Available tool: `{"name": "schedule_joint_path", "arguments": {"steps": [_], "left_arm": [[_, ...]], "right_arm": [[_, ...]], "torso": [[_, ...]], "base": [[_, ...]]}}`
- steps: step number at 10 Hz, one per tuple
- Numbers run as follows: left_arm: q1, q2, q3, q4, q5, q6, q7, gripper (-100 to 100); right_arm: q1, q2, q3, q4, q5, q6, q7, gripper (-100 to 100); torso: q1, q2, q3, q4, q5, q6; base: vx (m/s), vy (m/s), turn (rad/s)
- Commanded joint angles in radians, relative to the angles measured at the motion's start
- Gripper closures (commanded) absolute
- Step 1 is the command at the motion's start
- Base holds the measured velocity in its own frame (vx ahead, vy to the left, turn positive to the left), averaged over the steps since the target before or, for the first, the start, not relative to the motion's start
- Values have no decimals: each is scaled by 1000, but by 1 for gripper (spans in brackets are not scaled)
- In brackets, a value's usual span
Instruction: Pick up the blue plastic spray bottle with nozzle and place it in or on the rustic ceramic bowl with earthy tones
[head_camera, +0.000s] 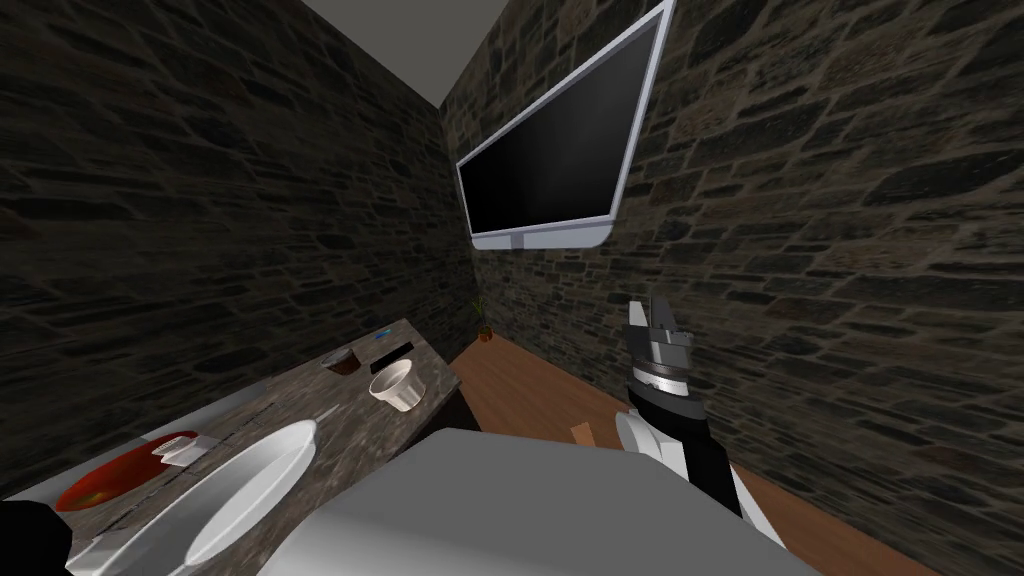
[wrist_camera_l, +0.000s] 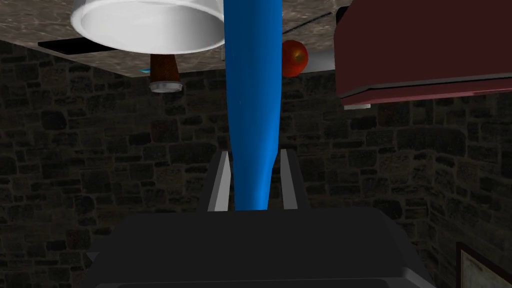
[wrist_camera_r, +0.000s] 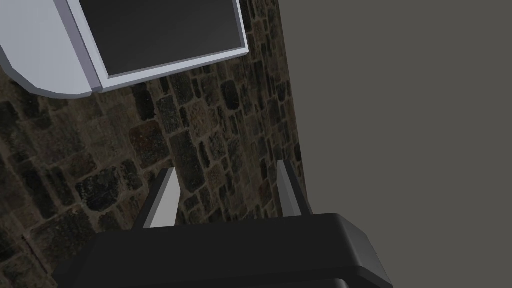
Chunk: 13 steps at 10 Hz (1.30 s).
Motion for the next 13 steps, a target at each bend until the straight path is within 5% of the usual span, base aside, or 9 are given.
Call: {"name": "schedule_joint_path", "arguments": {"steps": [1, 4, 5, 6, 10, 11, 12, 13], "left_arm": [[25, 17, 18, -10, 40, 24, 25, 100], [53, 45, 41, -19, 92, 54, 51, 100], [45, 39, 34, -24, 78, 55, 43, 100], [46, 40, 36, -23, 81, 58, 45, -100], [46, 40, 36, -23, 80, 58, 45, -100], [46, 40, 36, -23, 80, 58, 45, 0], [80, 38, 52, -49, 91, 52, 61, -100], [98, 36, 60, -62, 97, 49, 69, -100]], "right_arm": [[0, 0, 0, 0, 0, 0, 0, 0], [0, 0, 0, 0, 0, 0, 0, 0], [0, 0, 0, 0, 0, 0, 0, 0], [0, 0, 0, 0, 0, 0, 0, 0], [0, 0, 0, 0, 0, 0, 0, 0], [0, 0, 0, 0, 0, 0, 0, 0], [0, 0, 0, 0, 0, 0, 0, 0], [0, 0, 0, 0, 0, 0, 0, 0]], "torso": [[0, 0, 0, 0, 0, 0], [0, 0, 1, 1, 1, -1], [0, 0, 0, 1, 1, -1], [-3, -3, -1, 1, 1, -1], [-8, -8, -4, -1, 0, -1], [-8, -8, -4, -1, 0, -1], [-8, -8, -4, -1, 0, -1], [-8, -8, -4, -1, -1, -1]], "base": [[-154, 135, 14], [-120, 111, 19], [-50, 55, -4], [-10, 11, -2], [0, 0, 0], [0, 0, 0], [0, 11, 62], [1, 17, 62]]}}
